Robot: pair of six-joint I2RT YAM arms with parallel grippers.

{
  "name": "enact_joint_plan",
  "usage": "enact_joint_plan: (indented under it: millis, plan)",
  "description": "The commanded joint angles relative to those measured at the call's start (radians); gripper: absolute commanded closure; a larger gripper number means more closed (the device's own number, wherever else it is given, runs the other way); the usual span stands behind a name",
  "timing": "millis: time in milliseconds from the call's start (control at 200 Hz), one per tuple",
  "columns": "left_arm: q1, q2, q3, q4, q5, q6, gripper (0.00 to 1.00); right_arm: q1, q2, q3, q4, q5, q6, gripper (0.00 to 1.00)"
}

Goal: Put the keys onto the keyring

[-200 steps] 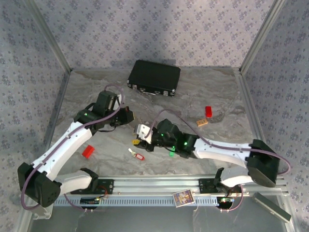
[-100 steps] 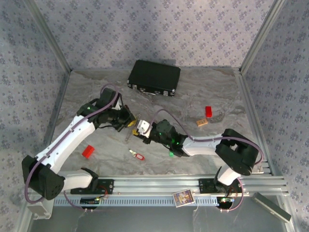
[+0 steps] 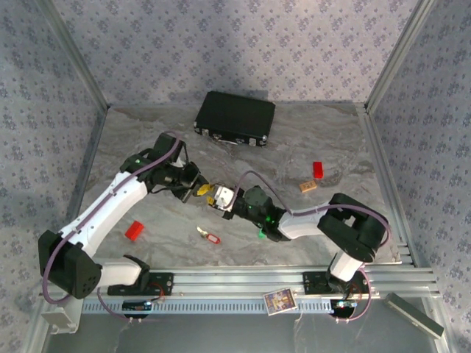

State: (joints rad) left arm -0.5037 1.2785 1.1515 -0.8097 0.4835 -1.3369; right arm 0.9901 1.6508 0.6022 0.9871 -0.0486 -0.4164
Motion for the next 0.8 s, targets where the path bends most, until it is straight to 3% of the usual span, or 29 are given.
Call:
enact_joint_plan:
  millis: [0,230,795]
  plan:
    - [0.009,-0.021,-0.01,0.017,0.072,-0.108,1.0,-0.004,-0.061,-0.046,0.007,-0.02,-0.054,0.76]
    - [0.01,-0.064,-0.039,0.035,0.068,-0.162,1.0,0.007,-0.129,-0.065,0.029,-0.014,-0.037,0.78]
    - [0.011,-0.094,-0.06,0.013,0.079,-0.176,1.0,0.048,-0.069,0.024,0.049,0.014,-0.047,0.77]
